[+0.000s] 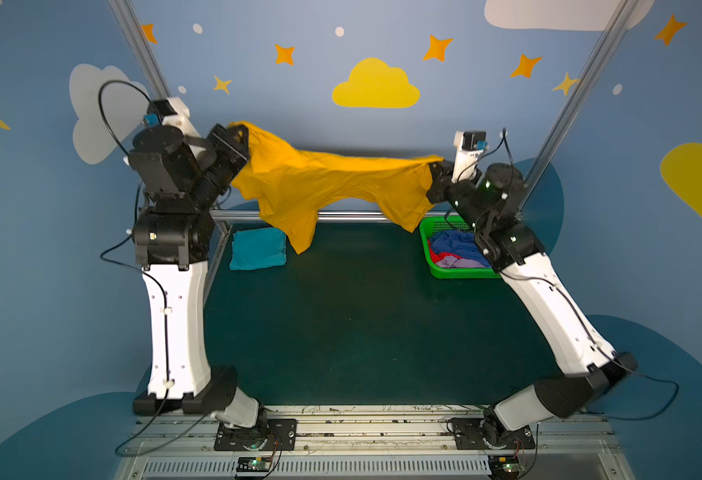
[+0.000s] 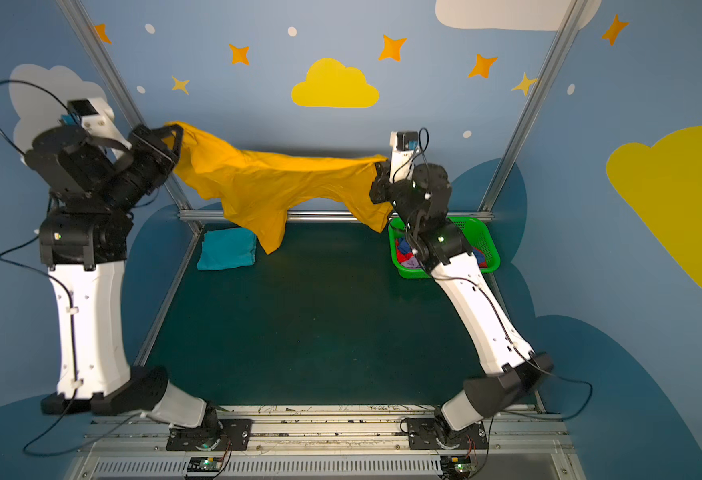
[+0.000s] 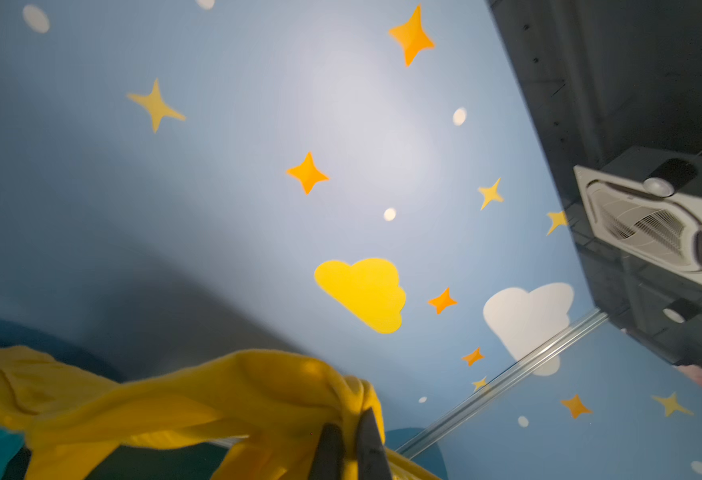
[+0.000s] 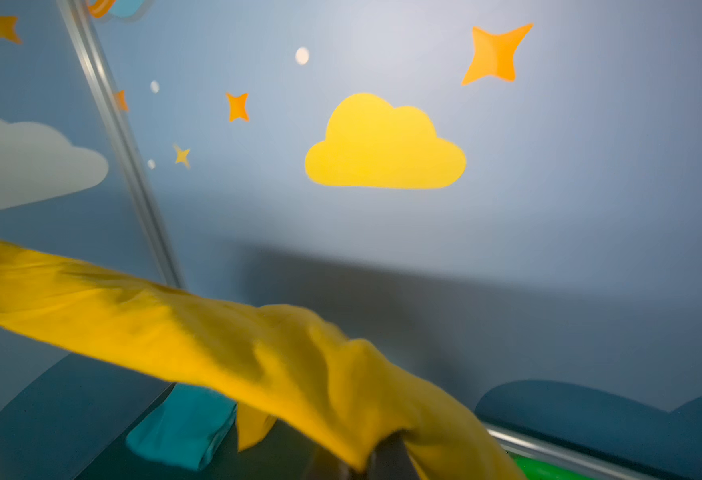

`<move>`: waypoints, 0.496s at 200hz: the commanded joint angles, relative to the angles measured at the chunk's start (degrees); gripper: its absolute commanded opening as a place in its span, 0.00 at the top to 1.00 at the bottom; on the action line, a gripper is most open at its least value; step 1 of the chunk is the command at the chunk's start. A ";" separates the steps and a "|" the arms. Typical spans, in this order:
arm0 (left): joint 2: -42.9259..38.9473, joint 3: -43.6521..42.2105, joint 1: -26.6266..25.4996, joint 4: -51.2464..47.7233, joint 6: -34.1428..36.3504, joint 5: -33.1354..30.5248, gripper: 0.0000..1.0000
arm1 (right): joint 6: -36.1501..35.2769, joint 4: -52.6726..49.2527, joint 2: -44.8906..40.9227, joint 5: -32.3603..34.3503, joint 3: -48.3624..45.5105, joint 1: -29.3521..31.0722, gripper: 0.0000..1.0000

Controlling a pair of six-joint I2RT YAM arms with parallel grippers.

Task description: Fold and stack the t-shirts

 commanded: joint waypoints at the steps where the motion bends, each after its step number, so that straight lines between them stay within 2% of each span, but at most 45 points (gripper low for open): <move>1: -10.25 -25.40 0.90 3.03 1.70 -4.36 0.96 | 2.25 4.93 -8.03 1.43 -16.58 1.13 1.00; 21: -21.65 -46.69 1.78 3.40 -1.11 -4.51 0.96 | 6.72 3.33 -15.33 1.49 -31.12 3.04 1.00; 50: -31.39 -65.20 1.77 -3.71 -3.10 -5.38 0.96 | 12.75 -2.51 -22.87 1.26 -45.06 4.68 1.00; 77: -38.71 -75.54 2.80 -13.76 -3.68 -14.89 0.96 | 15.03 -10.35 -26.66 -0.34 -51.82 4.94 1.00; 99: -43.89 -80.36 3.47 -19.10 -7.09 -17.72 0.96 | 17.98 -16.16 -30.06 -1.32 -56.15 5.21 1.00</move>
